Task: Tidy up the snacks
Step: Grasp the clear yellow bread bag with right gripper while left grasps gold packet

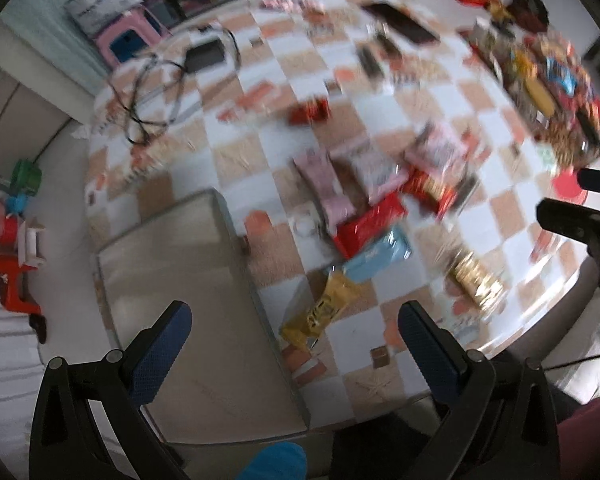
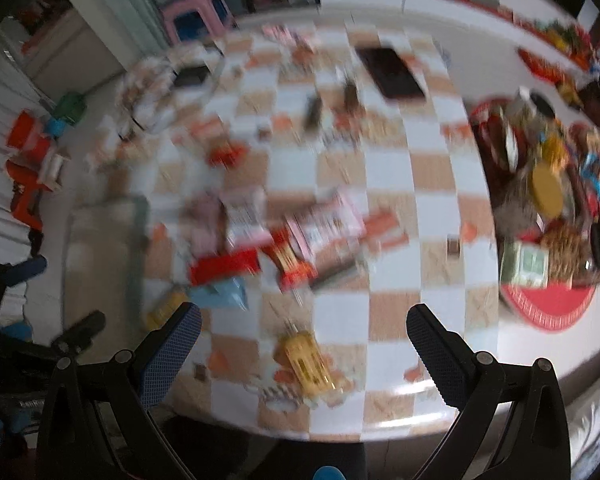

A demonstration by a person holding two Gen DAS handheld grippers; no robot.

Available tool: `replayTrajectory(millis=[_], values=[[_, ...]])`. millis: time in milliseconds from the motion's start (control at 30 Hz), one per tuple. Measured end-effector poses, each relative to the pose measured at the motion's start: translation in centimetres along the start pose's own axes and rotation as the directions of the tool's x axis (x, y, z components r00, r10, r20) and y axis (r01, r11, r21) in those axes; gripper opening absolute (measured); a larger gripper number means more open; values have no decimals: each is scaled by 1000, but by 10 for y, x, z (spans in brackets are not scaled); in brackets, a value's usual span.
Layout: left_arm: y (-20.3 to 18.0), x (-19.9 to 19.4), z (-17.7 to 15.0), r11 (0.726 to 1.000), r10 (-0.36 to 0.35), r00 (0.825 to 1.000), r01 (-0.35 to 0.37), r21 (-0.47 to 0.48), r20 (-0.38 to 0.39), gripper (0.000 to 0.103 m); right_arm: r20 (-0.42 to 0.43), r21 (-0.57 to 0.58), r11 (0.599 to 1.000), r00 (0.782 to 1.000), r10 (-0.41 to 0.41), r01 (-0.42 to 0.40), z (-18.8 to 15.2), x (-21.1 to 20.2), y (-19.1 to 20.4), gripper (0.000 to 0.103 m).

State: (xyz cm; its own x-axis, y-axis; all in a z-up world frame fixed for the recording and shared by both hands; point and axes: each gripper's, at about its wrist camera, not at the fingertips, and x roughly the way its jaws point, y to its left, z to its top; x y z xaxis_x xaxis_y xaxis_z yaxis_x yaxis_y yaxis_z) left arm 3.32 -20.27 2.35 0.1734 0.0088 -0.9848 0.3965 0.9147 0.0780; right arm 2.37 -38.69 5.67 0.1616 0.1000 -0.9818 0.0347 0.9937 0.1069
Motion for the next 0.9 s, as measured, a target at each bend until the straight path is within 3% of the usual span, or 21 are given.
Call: replayTrajectory(millis=[200,367,467,667,767,900], values=[[-23,72,-3,996,51,994,-44,81,-99,103,-220,-53,998,975,-35,23,-38,78,-6,103],[-28,110,-7,995,73,988,-61,83,-139,103,-312,-116,992,947,-78,43,-62,128,0,103],[-23,117,-17,999,29,987,-22,48,-157,103,-332,-124,991,939,-92,54,-69,144,-2,103],[-31,133,-38,980,82,984,-51,191,-158,103,-353,-161,984,927,-130,77,-80,163,-6,103],[-28,133,-42,980,42,989,-14,197,-140,103,-371,-135,989,922,-109,63,-88,172,-14,103],[-16,141,-42,991,-34,978,59,121,-204,103,-344,-115,991,933,-107,72,-97,170,-20,103]])
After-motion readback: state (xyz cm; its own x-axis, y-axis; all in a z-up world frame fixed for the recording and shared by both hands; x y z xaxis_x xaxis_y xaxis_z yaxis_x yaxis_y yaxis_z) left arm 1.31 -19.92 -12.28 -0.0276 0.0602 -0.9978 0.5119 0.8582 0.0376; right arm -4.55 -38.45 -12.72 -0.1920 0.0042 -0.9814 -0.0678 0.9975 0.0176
